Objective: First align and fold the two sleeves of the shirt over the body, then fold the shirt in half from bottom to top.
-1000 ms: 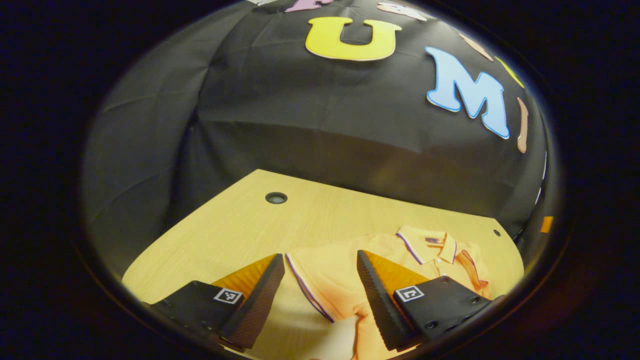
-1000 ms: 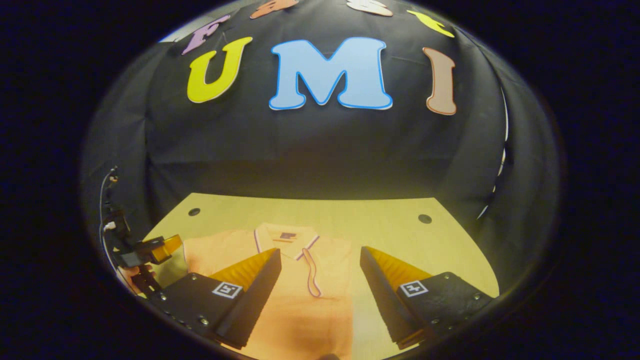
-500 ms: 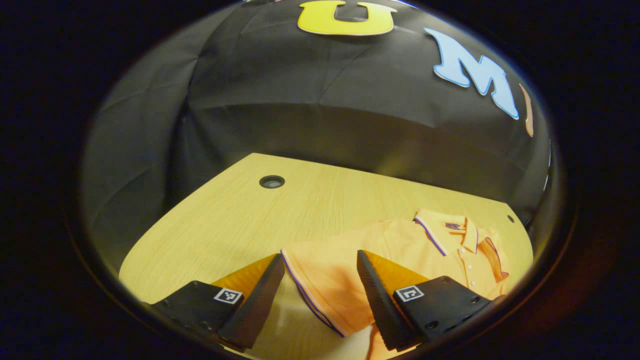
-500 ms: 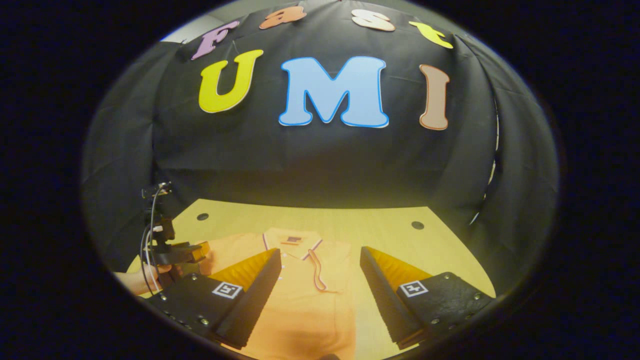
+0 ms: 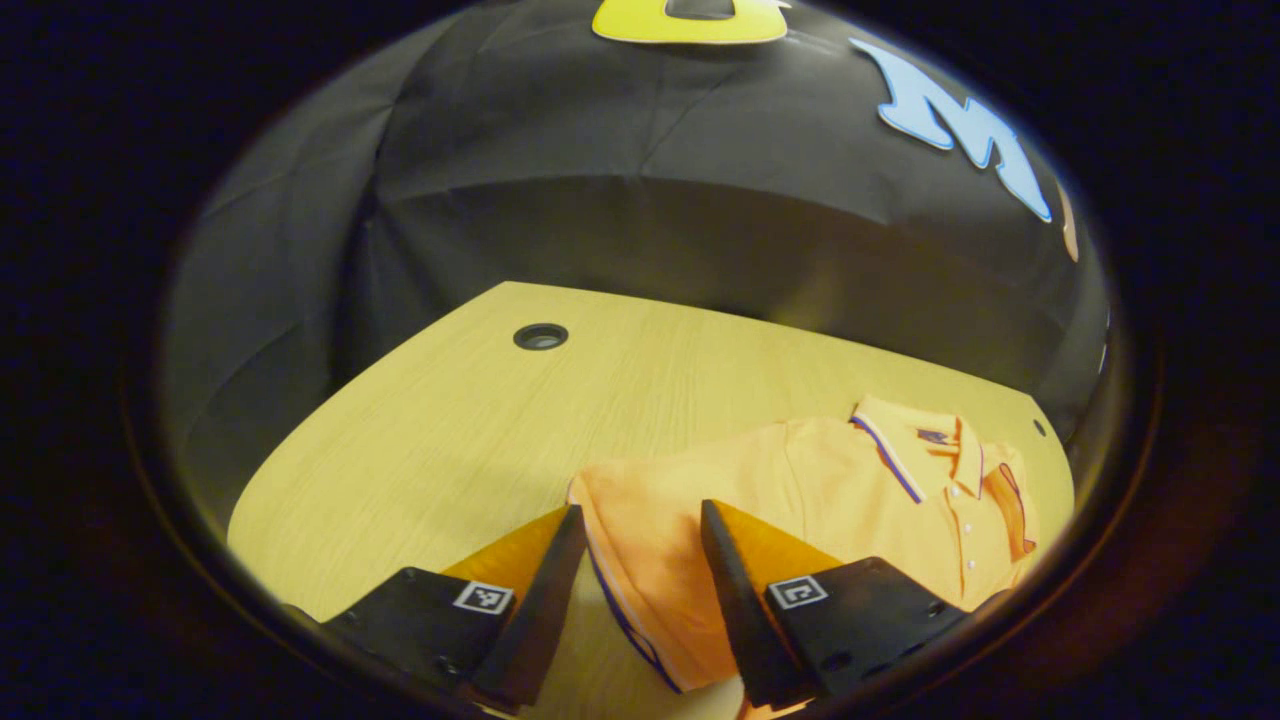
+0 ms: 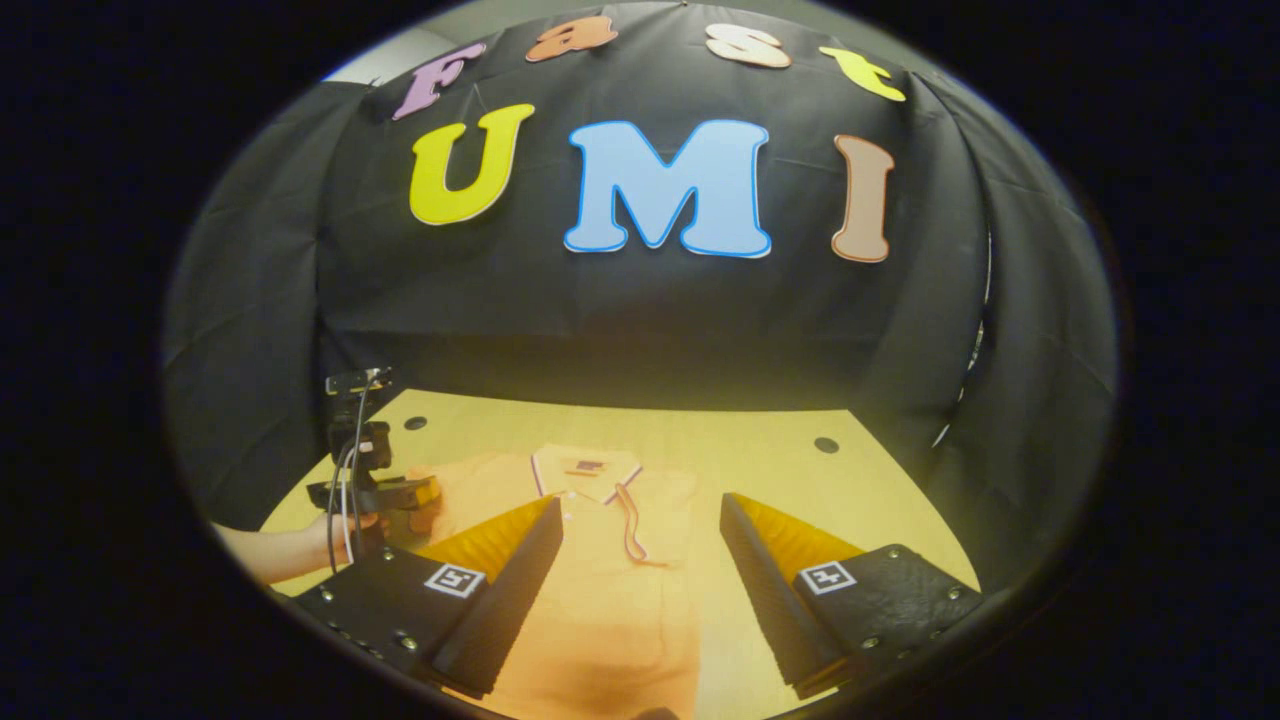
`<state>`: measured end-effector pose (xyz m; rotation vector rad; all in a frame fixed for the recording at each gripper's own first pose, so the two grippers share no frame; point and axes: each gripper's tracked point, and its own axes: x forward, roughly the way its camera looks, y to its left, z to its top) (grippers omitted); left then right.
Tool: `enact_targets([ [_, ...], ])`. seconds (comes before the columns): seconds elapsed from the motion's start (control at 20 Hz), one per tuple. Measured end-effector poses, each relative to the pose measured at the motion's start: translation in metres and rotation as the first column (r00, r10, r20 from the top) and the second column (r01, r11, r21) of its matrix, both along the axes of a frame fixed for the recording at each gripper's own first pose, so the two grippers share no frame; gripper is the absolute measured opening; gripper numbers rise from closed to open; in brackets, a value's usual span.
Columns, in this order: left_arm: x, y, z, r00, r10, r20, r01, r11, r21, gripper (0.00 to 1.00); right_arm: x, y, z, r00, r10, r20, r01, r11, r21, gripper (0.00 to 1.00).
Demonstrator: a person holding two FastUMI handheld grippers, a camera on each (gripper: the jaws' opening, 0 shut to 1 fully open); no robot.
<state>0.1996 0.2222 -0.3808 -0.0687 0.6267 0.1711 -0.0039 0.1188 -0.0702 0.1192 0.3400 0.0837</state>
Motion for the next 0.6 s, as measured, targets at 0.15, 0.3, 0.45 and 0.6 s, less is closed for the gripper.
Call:
enact_targets([
  [0.15, -0.002, 0.007, 0.006, 1.0, 0.015, -0.006, -0.014, 0.999, 0.04, 0.29, -0.008, -0.004, -0.002, 1.0, 0.0, -0.002, 0.0, 1.0, 0.004, 0.98],
  [0.3, 0.002, 0.002, 0.002, 1.0, -0.018, -0.02, 0.019, 0.998, 0.064, 0.12, -0.013, -0.008, -0.006, 1.0, -0.006, -0.011, 0.006, 1.0, 0.016, 0.99],
  [0.45, 0.007, -0.002, 0.023, 0.999, -0.033, 0.018, 0.032, 0.996, 0.087, 0.06, -0.017, -0.015, -0.006, 0.999, -0.035, -0.011, 0.036, 0.999, 0.028, 0.99],
  [0.6, 0.015, -0.021, 0.057, 0.992, -0.092, 0.089, 0.082, 0.991, 0.105, 0.06, -0.018, -0.017, -0.01, 0.998, -0.062, -0.019, 0.063, 0.997, 0.037, 0.99],
])
